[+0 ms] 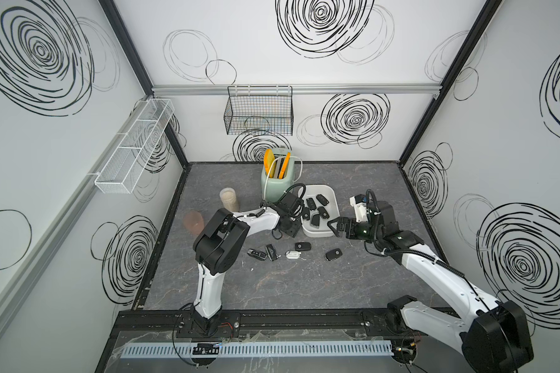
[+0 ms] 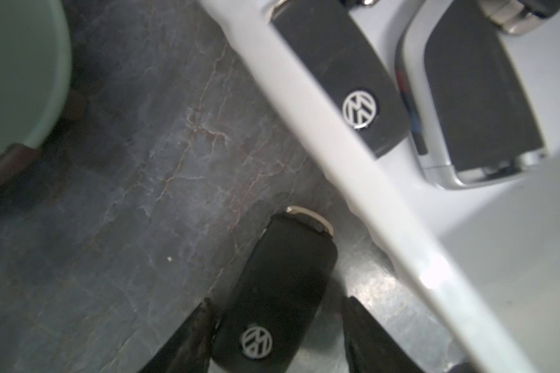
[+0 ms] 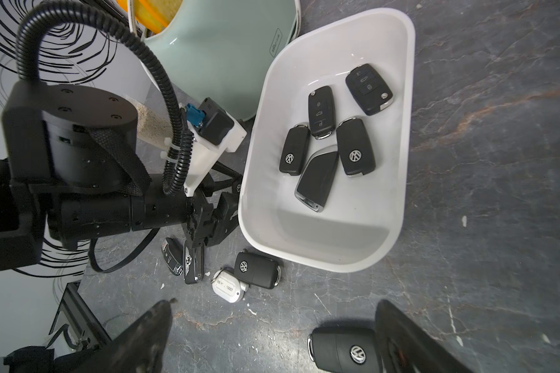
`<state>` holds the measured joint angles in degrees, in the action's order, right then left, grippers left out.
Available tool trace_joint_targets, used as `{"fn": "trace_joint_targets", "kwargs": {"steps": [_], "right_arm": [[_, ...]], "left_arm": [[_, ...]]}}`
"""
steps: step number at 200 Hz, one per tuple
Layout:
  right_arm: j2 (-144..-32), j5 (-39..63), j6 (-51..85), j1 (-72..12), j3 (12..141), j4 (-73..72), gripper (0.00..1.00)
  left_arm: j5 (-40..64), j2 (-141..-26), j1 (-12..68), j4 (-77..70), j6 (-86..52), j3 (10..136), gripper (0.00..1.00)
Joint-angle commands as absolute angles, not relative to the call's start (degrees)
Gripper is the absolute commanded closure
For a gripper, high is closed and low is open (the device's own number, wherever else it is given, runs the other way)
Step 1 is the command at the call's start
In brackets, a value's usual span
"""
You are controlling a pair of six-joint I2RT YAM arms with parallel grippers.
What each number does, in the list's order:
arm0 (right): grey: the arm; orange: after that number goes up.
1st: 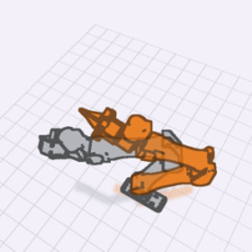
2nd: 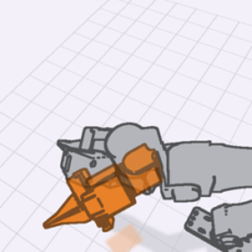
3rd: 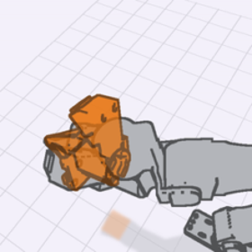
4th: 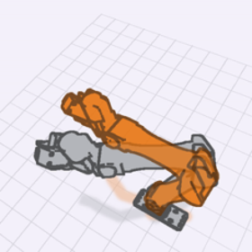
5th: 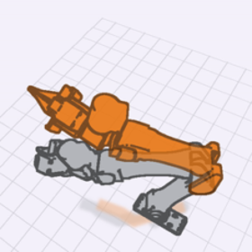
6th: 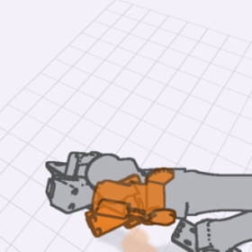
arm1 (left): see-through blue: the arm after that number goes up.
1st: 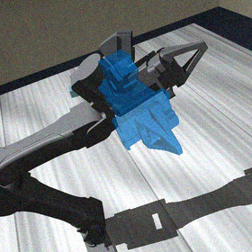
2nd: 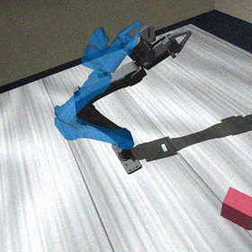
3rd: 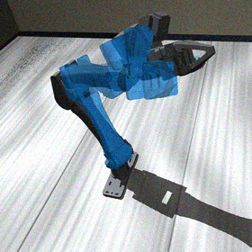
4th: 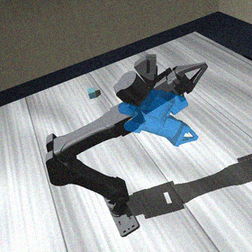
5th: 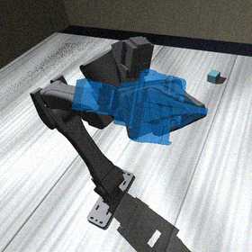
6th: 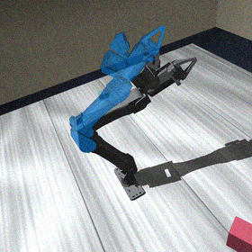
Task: Place the car key into the storage box
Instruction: Pick up the car key from the center of the board.
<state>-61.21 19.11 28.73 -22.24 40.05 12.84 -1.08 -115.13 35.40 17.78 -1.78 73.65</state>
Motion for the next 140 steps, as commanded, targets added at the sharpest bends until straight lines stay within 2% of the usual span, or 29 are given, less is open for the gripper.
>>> {"fn": "trace_joint_targets", "kwargs": {"steps": [1,45,69,102,140], "right_arm": [[-60.1,18.7,28.7,-22.0,39.7,13.1,0.01],[-60.2,18.5,28.7,-21.8,39.7,13.1,0.01],[-60.3,18.3,28.8,-21.9,39.6,13.2,0.01],[-60.3,18.4,28.8,-21.9,39.6,13.1,0.01],[-60.3,18.8,28.8,-21.9,39.4,12.7,0.01]], "left_arm": [[-1.3,-117.8,34.5,18.8,-0.7,74.5,0.41],[-1.2,-118.7,34.3,19.2,-0.6,75.4,0.52],[-0.9,-119.0,34.3,19.6,-0.5,75.6,0.66],[-0.9,-118.8,34.3,19.9,-0.7,75.5,0.75],[-0.5,-116.1,34.1,20.3,-2.6,75.5,0.78]]}}
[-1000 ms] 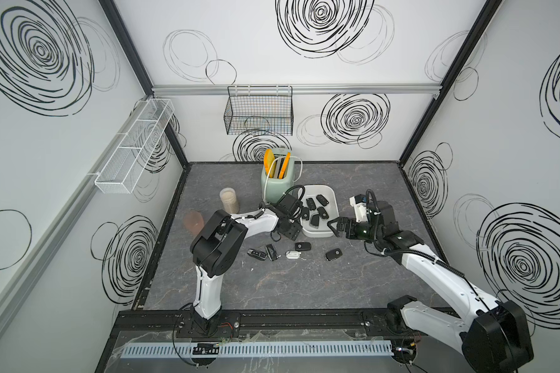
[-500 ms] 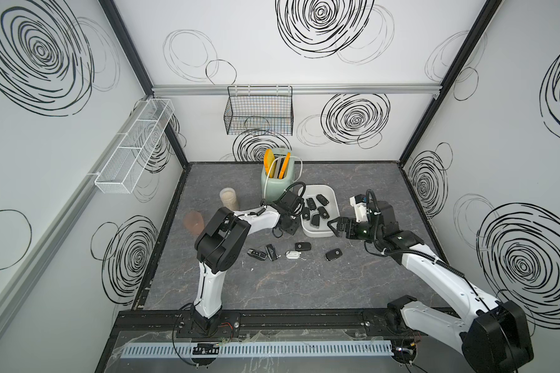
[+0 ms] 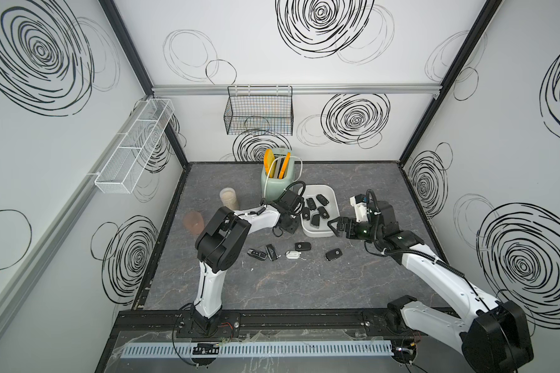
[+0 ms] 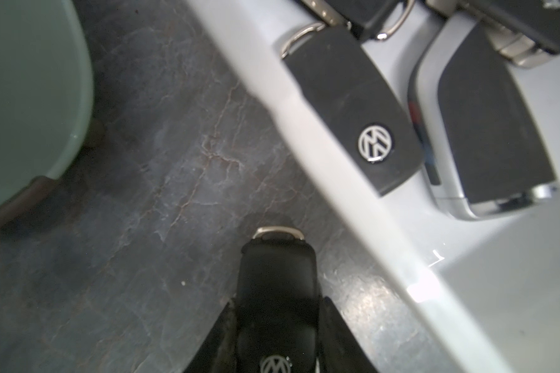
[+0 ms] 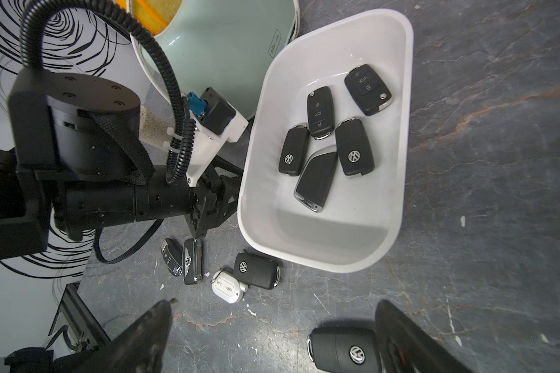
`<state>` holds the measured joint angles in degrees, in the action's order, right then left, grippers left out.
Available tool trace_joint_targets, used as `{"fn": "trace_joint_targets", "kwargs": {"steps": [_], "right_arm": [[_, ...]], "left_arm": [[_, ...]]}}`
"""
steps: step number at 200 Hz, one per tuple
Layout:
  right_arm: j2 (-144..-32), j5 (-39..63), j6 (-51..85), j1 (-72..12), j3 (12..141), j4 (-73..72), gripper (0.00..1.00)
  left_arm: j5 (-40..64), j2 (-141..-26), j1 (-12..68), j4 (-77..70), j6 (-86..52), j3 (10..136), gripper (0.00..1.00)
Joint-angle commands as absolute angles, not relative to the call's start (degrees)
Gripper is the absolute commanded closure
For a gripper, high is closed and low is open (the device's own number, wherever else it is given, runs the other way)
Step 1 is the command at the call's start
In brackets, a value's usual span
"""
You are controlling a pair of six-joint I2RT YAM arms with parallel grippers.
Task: Place the car key into the storage box
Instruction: Pick up the car key from the center of the board.
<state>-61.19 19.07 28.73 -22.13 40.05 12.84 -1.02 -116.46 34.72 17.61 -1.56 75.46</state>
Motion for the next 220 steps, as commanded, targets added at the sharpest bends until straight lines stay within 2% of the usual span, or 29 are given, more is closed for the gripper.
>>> {"fn": "trace_joint_targets", "kwargs": {"steps": [1,93,136,177,220], "right_arm": [[-60.3,18.9,28.8,-21.9,39.4,12.7,0.01],[-59.8,19.5,27.3,-21.6,38.8,11.5,0.01],[-60.0,19.9,25.9,-21.0,38.7,10.9,0.01],[-59.3,19.8,24.3,-20.3,38.2,11.1,0.01],[-57.3,19.2,23.2,-19.4,36.9,11.8,0.01]], "left_arm": [[-0.5,-116.0,34.1,20.2,-2.6,75.5,0.78],[3.4,-104.9,32.7,22.6,-15.1,76.2,0.78],[3.7,-102.4,35.0,22.1,-21.0,78.5,0.77],[2.3,-104.3,39.2,21.1,-23.5,83.6,0.78],[-1.2,-111.9,42.5,23.2,-23.6,92.9,0.78]]}}
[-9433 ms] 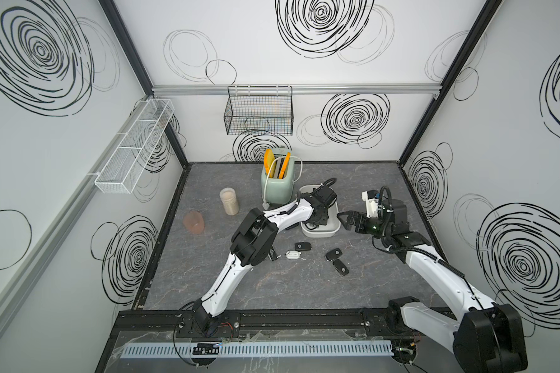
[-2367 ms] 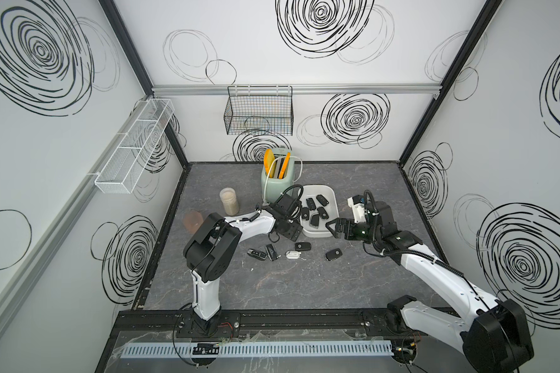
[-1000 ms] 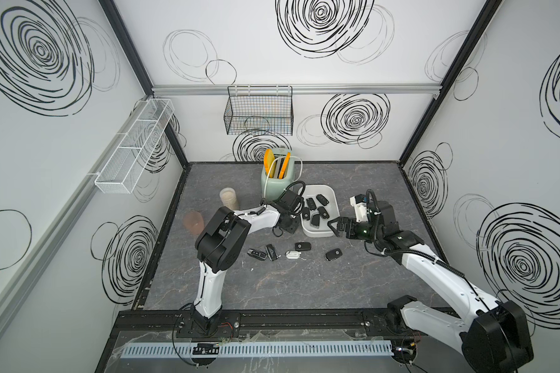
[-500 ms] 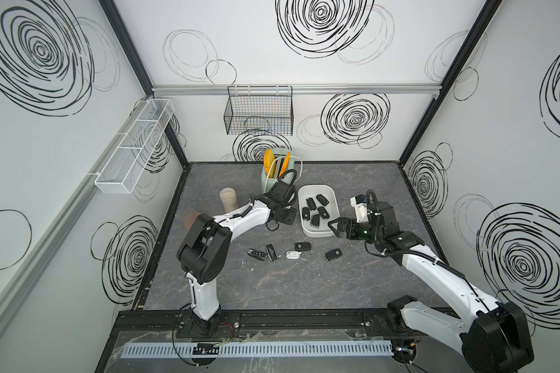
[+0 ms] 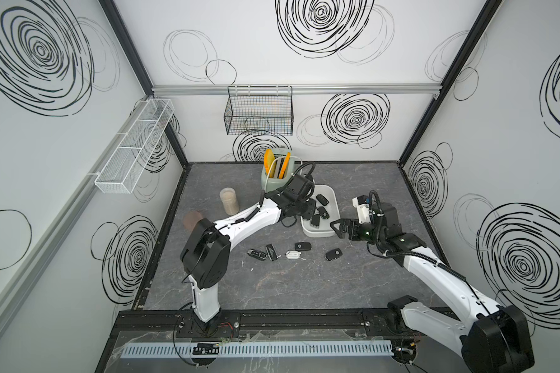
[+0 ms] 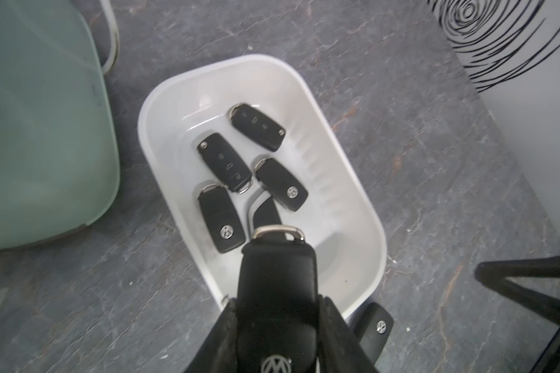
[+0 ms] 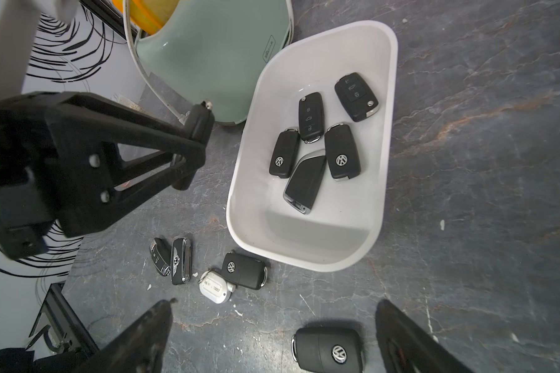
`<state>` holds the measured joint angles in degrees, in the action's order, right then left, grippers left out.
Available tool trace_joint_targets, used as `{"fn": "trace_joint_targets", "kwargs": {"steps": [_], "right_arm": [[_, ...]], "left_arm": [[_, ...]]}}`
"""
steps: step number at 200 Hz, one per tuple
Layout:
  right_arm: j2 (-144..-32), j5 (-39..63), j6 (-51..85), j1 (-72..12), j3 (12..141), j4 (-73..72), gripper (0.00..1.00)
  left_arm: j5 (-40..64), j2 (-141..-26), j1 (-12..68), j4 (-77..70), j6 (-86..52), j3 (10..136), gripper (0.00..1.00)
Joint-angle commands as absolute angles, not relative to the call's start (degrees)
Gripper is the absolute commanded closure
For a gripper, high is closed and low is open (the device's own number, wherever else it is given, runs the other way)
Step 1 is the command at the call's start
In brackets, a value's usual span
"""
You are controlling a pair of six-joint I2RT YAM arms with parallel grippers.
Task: Place the car key into the storage box
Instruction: Pick up the car key from the center of the board, then place the car key in the storage box.
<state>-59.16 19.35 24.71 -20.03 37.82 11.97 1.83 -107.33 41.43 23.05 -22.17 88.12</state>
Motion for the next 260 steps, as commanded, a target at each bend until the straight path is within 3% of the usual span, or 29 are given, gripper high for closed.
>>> {"fn": "trace_joint_targets", "kwargs": {"steps": [1,73,161,212,260], "right_arm": [[-57.3,19.2,23.2,-19.4,36.8,11.8,0.01],[-55.1,18.2,22.4,-18.5,35.3,12.8,0.01],[-53.0,17.3,22.3,-18.0,34.8,14.4,0.01],[-52.9,17.0,22.7,-17.7,34.6,14.9,0.01],[-54.4,18.9,23.2,-17.6,34.5,13.8,0.01]], "left_arm": [[-1.3,-112.1,42.6,23.2,-23.6,93.1,0.78],[-6.6,-128.9,43.4,29.0,-25.8,107.2,0.79],[-10.5,-134.4,44.4,31.5,-25.0,108.9,0.77],[-11.0,-132.3,44.7,31.3,-25.1,109.2,0.61],[-10.6,-126.4,44.8,30.0,-25.4,108.7,0.38]]}}
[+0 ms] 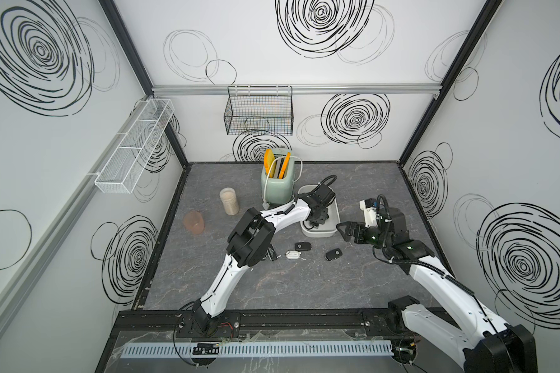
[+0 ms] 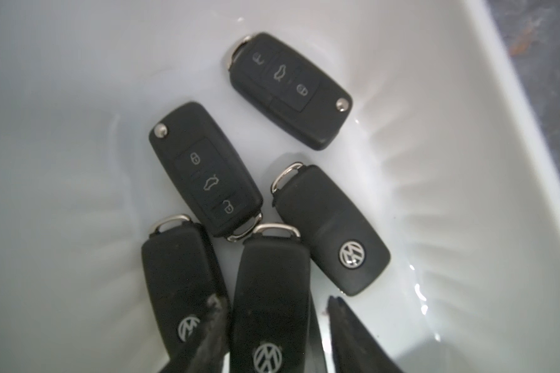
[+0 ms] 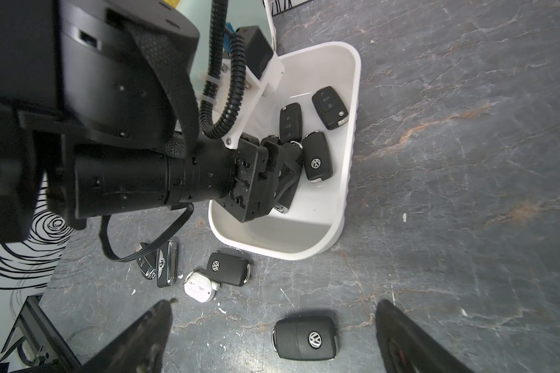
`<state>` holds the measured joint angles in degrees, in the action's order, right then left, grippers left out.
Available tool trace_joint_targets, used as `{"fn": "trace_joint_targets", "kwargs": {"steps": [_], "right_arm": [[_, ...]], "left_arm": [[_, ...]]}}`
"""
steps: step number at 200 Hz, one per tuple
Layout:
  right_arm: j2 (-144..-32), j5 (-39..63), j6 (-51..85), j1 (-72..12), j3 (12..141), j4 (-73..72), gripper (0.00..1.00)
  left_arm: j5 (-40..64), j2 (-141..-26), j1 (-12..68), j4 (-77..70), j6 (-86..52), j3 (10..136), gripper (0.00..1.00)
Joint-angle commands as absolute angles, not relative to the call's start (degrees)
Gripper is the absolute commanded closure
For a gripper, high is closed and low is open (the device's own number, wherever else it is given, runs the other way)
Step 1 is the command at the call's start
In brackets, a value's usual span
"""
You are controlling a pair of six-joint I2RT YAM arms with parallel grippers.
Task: Place the car key into the storage box
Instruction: Place the car key in the storage box, then pick up the car key from the center of the board.
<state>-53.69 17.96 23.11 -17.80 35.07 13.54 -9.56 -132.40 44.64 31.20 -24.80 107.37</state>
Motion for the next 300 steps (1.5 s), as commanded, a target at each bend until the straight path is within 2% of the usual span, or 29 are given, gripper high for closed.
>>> {"fn": "trace_joint_targets", "kwargs": {"steps": [1,31,72,86,94,168,250,300], "right_arm": [[-54.4,18.9,23.2,-17.6,34.5,13.8,0.01],[-55.8,18.5,24.0,-17.6,34.1,12.7,0.01],[-57.7,17.6,24.7,-17.8,30.8,7.9,0.01],[-58.4,17.3,24.6,-17.8,29.6,6.3,0.01],[-58.9,17.0,24.6,-17.8,29.1,5.8,0.01],[-63.7,18.6,27.0,-19.7,27.1,5.4,0.01],[-69.1,6.5,38.9,-32.6,28.9,14.2,0.01],[-74.1,1.0,44.3,-36.2,32.4,16.4,0.01]], "left_arm": [[-10.6,-126.3,44.9,30.0,-25.4,108.6,0.38],[-10.1,-120.6,44.7,27.6,-26.4,105.1,0.34],[-6.5,-109.1,44.1,21.0,-28.1,93.4,0.23],[-5.8,-104.6,43.6,19.3,-28.5,89.0,0.14],[-5.5,-102.1,43.5,17.9,-28.7,85.9,0.00],[1.2,-83.0,39.6,8.8,-34.0,60.1,0.02],[2.0,-68.0,38.1,7.2,-34.6,42.4,0.02],[-1.4,-60.6,37.0,5.1,-38.7,33.8,0.02]]}}
